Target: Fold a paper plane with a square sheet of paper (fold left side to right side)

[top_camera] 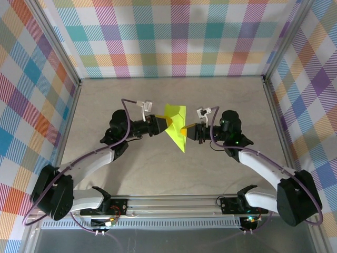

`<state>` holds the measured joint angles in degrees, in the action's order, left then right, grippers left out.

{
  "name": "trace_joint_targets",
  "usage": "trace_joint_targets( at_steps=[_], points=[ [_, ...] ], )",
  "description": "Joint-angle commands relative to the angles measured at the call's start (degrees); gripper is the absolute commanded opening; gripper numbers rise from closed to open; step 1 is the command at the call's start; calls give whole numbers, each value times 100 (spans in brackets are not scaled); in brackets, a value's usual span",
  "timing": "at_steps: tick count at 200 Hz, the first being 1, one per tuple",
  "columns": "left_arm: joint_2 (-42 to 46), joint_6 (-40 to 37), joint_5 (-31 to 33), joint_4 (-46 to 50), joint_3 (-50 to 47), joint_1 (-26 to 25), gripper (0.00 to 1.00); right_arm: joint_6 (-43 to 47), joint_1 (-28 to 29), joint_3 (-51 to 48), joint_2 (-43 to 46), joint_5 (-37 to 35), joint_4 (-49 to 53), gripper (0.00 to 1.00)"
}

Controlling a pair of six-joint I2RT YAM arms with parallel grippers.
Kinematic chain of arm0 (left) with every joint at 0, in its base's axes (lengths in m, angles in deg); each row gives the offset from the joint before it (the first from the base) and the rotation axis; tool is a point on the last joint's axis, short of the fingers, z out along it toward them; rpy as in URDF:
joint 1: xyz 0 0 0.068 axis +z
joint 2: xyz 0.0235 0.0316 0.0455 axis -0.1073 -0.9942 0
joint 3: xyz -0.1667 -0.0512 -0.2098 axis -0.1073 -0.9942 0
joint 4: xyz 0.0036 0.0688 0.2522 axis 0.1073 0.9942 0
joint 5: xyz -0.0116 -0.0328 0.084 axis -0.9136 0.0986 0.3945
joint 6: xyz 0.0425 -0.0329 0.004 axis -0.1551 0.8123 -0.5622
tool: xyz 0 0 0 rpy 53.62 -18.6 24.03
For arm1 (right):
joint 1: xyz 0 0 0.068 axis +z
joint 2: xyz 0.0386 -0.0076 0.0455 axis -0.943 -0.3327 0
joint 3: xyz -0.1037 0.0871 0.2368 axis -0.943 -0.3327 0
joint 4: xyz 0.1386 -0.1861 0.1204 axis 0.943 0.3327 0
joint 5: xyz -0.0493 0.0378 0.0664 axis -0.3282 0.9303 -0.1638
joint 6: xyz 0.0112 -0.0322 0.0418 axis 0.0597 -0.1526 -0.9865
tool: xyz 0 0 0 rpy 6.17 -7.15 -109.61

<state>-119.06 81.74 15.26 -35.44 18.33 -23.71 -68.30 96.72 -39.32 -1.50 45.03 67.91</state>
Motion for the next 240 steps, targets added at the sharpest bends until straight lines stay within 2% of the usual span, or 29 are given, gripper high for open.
trace_joint_targets(
  at_steps=[1, 16, 35, 52, 63, 76, 88, 115, 154, 202, 240],
  points=[
    [696, -1293, 1323, 1921, 399, 42, 64, 1045, 77, 554, 186, -912, 1824, 4],
    [1052, -1717, 2160, 2773, 550, 48, 71, 1580, 294, 1022, 90, -2035, 3083, 3],
    [1381, -2030, 3471, 3760, 792, 51, 79, 1998, 769, 1679, -293, -4046, 4443, 3],
    [1587, -2288, 4657, 4536, 995, 60, 83, 2106, 1153, 2213, -768, -5553, 5297, 3],
    [1696, -2414, 5292, 4866, 1103, 60, 86, 2077, 1356, 2511, -1082, -6279, 5682, 2],
    [1820, -2525, 5771, 5081, 1185, 76, 90, 2004, 1551, 2796, -1387, -6962, 6015, 3],
    [1919, -2758, 5846, 5076, 1167, 85, 92, 1957, 1711, 3072, -1695, -7464, 6274, 3],
    [2127, -3408, 5403, 4660, 925, 86, 96, 1873, 1939, 3464, -2315, -8234, 6580, 4],
    [2016, -4072, 5054, 4329, 866, 83, 99, 1619, 2080, 3906, -3377, -8916, 7094, 5],
    [1970, -4025, 5271, 3444, 160, 114, 100, 1453, 2270, 4439, -4529, -9007, 7546, 7],
    [1935, -4000, 5408, 3552, 61, 144, 100, 1488, 2315, 4589, -4949, -8590, 7542, 8]
  ],
)
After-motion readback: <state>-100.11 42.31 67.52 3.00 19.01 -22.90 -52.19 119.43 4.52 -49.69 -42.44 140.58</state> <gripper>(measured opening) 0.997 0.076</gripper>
